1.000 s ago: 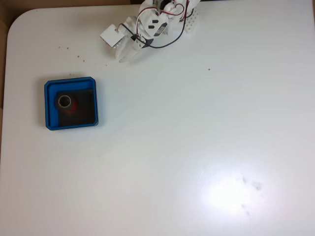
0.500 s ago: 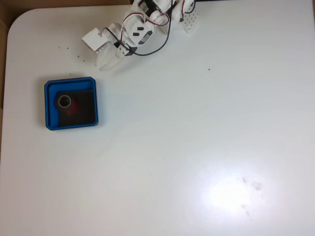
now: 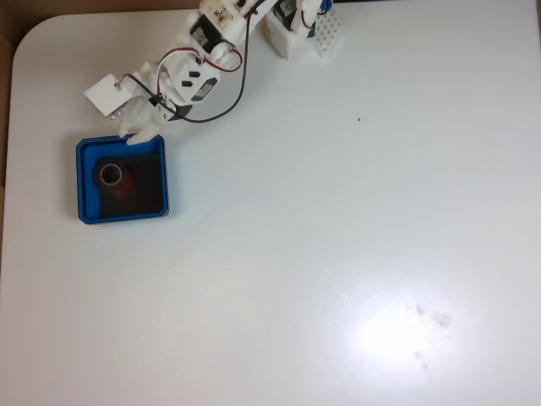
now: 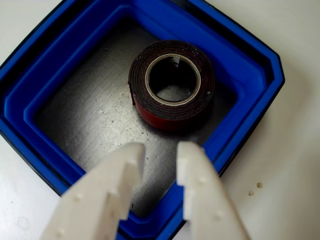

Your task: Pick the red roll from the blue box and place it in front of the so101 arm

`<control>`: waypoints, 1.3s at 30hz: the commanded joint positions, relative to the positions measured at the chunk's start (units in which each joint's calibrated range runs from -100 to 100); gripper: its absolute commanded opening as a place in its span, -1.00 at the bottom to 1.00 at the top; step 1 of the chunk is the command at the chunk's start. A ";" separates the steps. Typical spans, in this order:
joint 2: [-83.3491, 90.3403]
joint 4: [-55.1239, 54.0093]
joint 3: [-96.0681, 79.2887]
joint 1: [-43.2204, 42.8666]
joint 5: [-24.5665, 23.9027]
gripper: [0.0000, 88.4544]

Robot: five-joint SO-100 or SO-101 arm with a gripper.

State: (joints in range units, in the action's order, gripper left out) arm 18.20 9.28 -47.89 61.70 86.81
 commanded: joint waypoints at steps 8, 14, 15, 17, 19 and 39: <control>-17.29 39.48 43.58 0.39 -0.21 -0.99; -34.17 48.73 69.28 0.39 -0.30 -0.99; -36.77 48.73 72.51 0.39 -0.30 -0.99; -41.28 48.73 77.63 0.39 -0.30 -0.99; -44.54 48.73 80.87 0.39 -0.30 -0.99; -52.15 48.73 81.94 0.39 -0.30 -0.53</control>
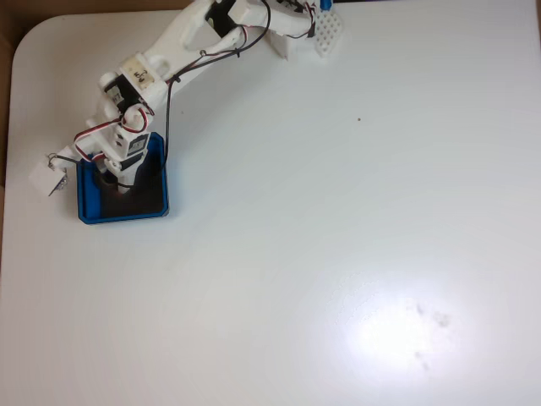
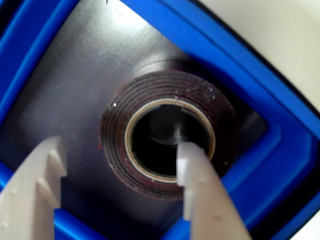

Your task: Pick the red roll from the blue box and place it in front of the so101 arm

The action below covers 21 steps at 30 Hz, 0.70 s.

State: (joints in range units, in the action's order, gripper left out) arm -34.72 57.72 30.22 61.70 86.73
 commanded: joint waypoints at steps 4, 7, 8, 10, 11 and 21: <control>0.18 0.29 3.74 0.19 -0.22 -0.53; -1.74 0.29 3.83 0.10 0.39 -0.53; -2.32 0.29 3.83 0.10 0.39 -0.53; -2.99 0.29 3.83 0.19 0.39 -0.53; -3.08 0.29 3.83 0.19 0.39 -0.53; -6.00 0.29 3.74 0.00 0.39 -0.53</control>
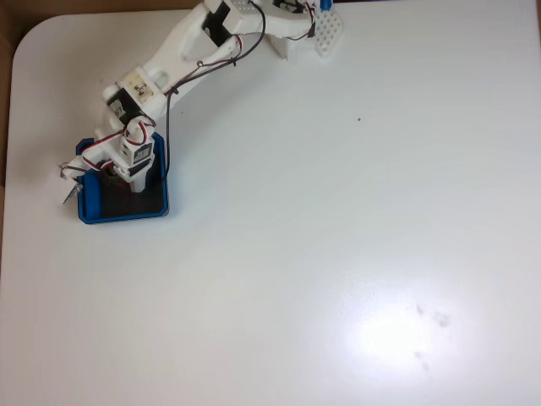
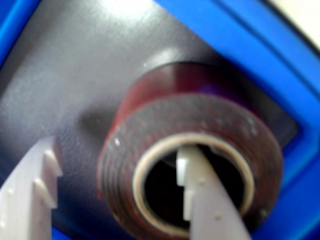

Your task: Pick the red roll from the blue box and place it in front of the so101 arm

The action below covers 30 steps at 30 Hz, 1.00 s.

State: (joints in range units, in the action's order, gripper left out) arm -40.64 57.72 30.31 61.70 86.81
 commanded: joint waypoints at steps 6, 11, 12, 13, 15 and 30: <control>-0.16 0.29 3.65 0.10 0.31 -0.53; 0.09 0.29 3.65 0.19 0.31 -0.59; 0.18 0.29 3.65 0.29 0.31 -0.64; 0.18 0.29 3.65 0.29 0.31 -0.68; 0.18 0.29 3.65 0.19 0.22 -0.78; 7.37 0.29 3.65 0.29 0.22 -0.97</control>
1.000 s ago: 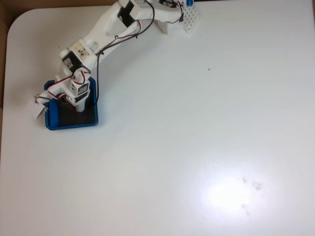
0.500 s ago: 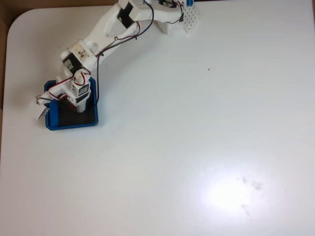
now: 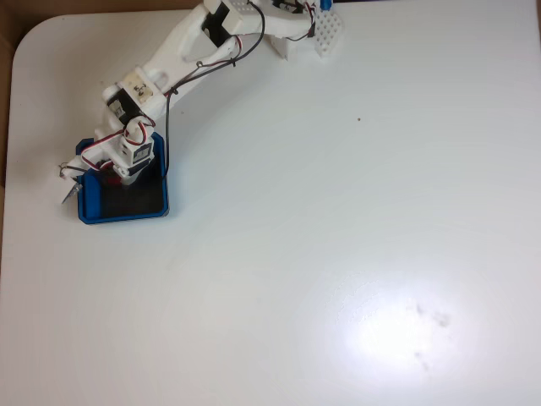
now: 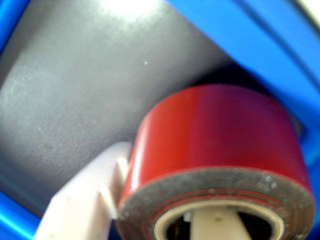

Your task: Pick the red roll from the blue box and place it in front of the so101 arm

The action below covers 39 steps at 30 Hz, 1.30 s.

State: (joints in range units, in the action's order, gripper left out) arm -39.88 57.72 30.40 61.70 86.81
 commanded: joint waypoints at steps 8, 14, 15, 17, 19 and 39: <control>16.97 1.11 2.30 0.00 -0.21 -0.97; 24.66 2.51 1.67 -0.49 0.40 -0.97; 25.58 3.59 1.67 -1.27 0.40 -0.97; 26.84 6.72 1.67 -3.71 0.40 -0.97; 28.09 11.18 1.67 -5.57 0.40 -0.97; 46.90 38.49 -10.01 -42.01 -0.39 -0.97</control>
State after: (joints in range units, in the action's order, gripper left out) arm 4.32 95.40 23.68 23.31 86.73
